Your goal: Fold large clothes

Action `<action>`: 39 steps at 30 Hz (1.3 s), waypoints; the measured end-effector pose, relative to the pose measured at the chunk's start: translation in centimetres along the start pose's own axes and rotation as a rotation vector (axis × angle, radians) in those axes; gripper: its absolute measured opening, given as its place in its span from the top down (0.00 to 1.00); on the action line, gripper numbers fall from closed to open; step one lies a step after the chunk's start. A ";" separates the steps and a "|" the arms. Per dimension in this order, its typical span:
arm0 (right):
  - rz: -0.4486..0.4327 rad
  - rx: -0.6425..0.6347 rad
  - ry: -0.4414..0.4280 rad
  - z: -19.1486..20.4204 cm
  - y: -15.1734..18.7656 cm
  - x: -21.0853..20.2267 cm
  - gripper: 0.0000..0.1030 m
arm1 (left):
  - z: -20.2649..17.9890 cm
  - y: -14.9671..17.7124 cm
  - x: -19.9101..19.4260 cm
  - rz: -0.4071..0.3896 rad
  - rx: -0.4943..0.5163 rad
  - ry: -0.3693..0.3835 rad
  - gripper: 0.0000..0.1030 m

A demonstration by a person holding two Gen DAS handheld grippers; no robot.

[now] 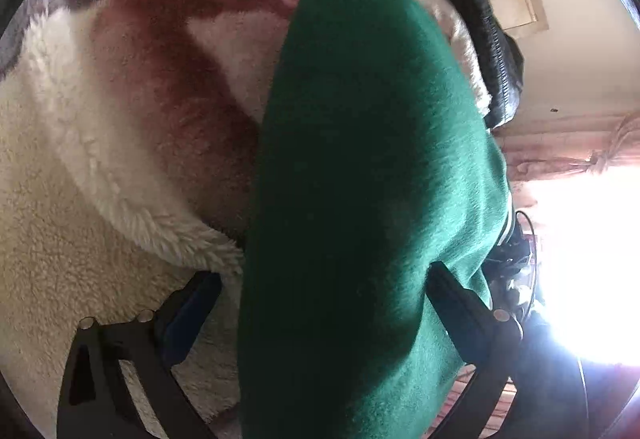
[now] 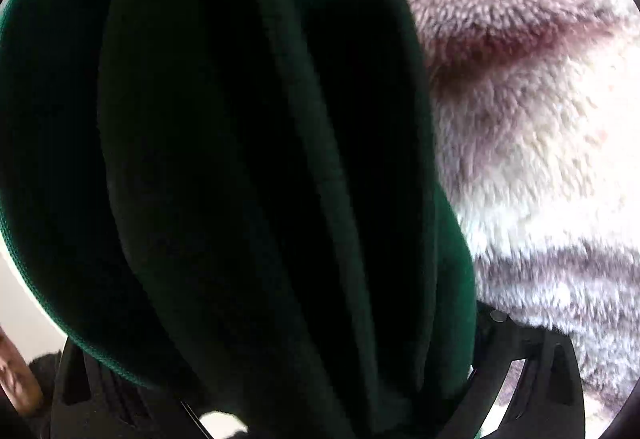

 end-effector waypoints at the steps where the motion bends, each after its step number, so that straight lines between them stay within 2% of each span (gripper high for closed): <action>1: -0.021 0.005 0.001 0.1 -0.1 -0.1 0.00 | -0.5 -0.3 -0.4 -0.027 0.018 0.010 0.30; 2: -0.046 -0.005 0.001 0.4 0.0 -0.4 0.05 | -1.2 -0.5 -0.6 -0.037 0.033 0.019 0.48; 4: -0.099 -0.002 0.003 0.7 0.1 -1.0 0.40 | -1.7 -0.9 -0.8 -0.044 0.055 -0.004 0.53; 5: -0.127 0.004 -0.007 0.9 0.3 -1.3 0.42 | -2.0 -1.1 -1.0 -0.047 0.065 -0.010 0.58; 7: -0.181 -0.007 0.009 1.8 0.7 -1.9 0.53 | -2.7 -1.6 -1.7 -0.057 0.072 -0.007 0.63; 10: -0.247 -0.010 0.012 3.3 1.1 -2.8 0.58 | -4.0 -2.1 -2.8 -0.065 0.091 -0.007 0.66; 15: -0.312 -0.025 -0.051 6.3 1.7 -5.0 0.60 | -7.6 -4.3 -4.6 -0.067 0.160 0.000 0.66; 18: -0.362 -0.046 -0.071 8.4 2.1 -8.2 0.60 | -11.6 -6.6 -5.8 -0.066 0.226 0.009 0.66; 20: -0.394 -0.061 -0.078 11.3 1.3 -9.2 0.60 | -14.3 -8.3 -6.1 -0.061 0.261 0.021 0.66; 21: -0.417 -0.070 -0.074 12.1 1.2 -10.8 0.60 | -14.5 -8.4 -6.8 -0.061 0.274 0.026 0.66; 24: -0.476 -0.084 -0.069 15.0 -0.2 -15.8 0.60 | -19.7 -12.1 -6.2 -0.054 0.331 0.051 0.66; 27: -0.542 -0.094 -0.059 17.9 -3.1 -22.0 0.60 | -24.7 -16.8 -5.0 -0.046 0.385 0.089 0.66; 29: -0.591 -0.105 -0.049 20.1 -6.7 -26.8 0.60 | -27.2 -19.5 -4.5 -0.043 0.413 0.115 0.66; 30: -0.605 -0.109 -0.047 20.4 -6.2 -29.7 0.60 | -28.2 -21.2 -4.0 -0.041 0.421 0.126 0.66; 32: -0.637 -0.118 -0.036 22.5 -9.2 -32.3 0.60 | -30.2 -25.2 -2.2 -0.043 0.446 0.132 0.66; 35: -0.660 -0.129 -0.021 24.5 -16.5 -36.0 0.60 | -30.9 -29.7 0.9 -0.048 0.469 0.135 0.66; 36: -0.668 -0.125 -0.015 25.7 -17.1 -36.6 0.60 | -30.6 -30.8 1.8 -0.049 0.468 0.130 0.66; 39: -0.659 -0.092 0.013 24.3 -22.9 -37.6 0.60 | -27.2 -33.0 6.3 -0.007 0.427 0.102 0.65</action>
Point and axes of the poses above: each gripper's, at about its wrist camera, not at the fingertips, and x roughly the way its jaws point, z to its left, y to its underside, the point moved 10 cm from there along x, roughly the way its jaws point, and after that the axes turned 5 degrees about y, right-handed, at the moved point
